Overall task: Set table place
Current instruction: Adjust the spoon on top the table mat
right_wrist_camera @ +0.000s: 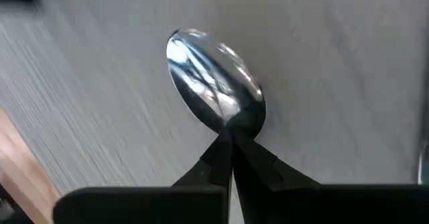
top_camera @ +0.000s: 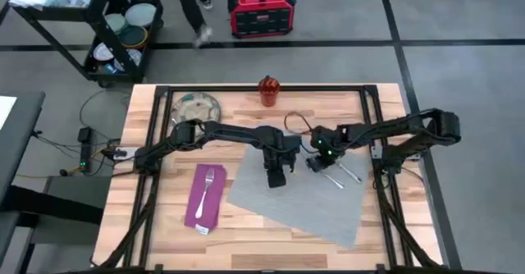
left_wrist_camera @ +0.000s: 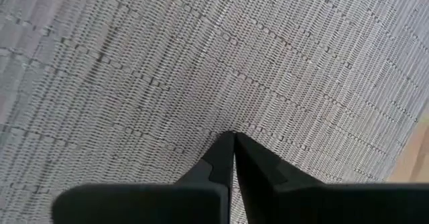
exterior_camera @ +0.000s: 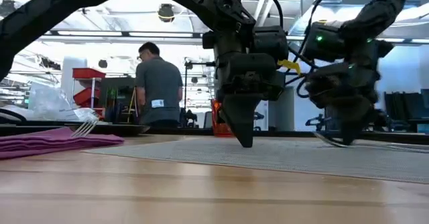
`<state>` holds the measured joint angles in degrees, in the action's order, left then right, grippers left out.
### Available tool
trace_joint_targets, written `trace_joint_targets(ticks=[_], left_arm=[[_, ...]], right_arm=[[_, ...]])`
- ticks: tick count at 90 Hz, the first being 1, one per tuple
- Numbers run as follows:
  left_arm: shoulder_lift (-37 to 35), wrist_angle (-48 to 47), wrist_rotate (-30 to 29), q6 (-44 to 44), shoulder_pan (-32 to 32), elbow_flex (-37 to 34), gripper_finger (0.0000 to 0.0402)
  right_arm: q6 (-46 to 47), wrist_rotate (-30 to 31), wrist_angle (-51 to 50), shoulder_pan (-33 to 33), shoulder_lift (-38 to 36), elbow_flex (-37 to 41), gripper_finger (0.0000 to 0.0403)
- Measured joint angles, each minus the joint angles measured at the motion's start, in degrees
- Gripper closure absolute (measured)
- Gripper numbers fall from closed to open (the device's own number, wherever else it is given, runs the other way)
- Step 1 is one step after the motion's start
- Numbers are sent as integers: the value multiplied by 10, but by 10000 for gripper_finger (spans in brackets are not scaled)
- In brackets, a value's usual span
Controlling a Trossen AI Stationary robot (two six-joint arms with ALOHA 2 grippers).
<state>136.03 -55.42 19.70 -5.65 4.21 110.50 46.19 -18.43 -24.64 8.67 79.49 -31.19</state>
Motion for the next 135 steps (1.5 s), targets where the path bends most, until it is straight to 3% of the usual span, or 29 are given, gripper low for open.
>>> trace_joint_targets(ticks=[20,46,60,71,86,102,121,135], left_arm=[[0,1,-1,0,2,0,401],[0,1,-2,-16,3,0,401],[0,4,-2,-26,3,0,401],[0,7,-3,-30,3,-1,401],[0,21,-5,-37,3,-1,401],[1,24,-6,-37,2,-1,401],[1,25,-5,-41,2,-1,401],[1,25,-4,-39,2,-1,401]], right_arm=[[38,9,-137,-94,-58,3,403],[174,154,-214,-171,-188,3,403],[201,157,-289,-190,-216,6,403],[213,161,-309,-203,-220,7,403],[223,183,-301,-173,-207,13,403],[226,136,-210,-174,-194,21,403],[334,224,-286,-185,-170,24,403],[336,205,-276,-162,-150,39,403]])
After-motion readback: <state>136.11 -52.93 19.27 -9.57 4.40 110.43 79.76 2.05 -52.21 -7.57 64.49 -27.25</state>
